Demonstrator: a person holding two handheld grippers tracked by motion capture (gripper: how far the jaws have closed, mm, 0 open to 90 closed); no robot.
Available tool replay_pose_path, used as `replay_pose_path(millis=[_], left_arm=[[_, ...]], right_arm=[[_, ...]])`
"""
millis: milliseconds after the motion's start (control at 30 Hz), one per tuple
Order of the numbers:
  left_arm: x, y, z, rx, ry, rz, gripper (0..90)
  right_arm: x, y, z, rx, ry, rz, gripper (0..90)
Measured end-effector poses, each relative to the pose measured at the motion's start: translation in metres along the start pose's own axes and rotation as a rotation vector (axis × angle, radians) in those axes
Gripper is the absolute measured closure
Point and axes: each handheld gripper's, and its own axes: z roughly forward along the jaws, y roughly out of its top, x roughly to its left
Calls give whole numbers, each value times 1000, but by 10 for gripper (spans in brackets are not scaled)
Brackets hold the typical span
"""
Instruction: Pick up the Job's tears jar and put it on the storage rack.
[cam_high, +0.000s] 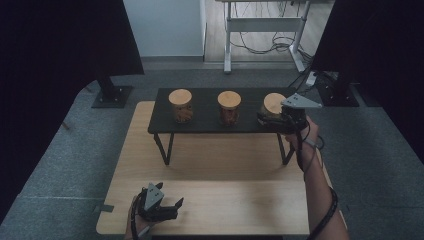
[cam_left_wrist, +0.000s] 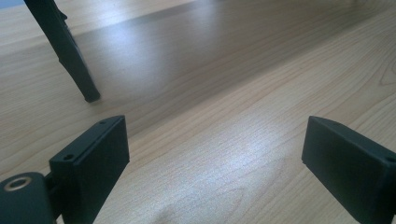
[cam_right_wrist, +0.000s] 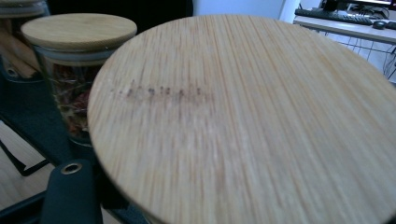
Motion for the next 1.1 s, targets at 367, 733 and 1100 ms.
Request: replay_pose_path(millis=[367,733,1100], left_arm=[[-1,0,0,3,0,3,71],[-2,0,0,2,1,6,71],[-2,0,0,2,2,8,70]], right_arm=[[2,-6,17,42,-30,-11,250],[4,-7,25,47,-87,17,238],[4,-8,24,48,-114,26,224]])
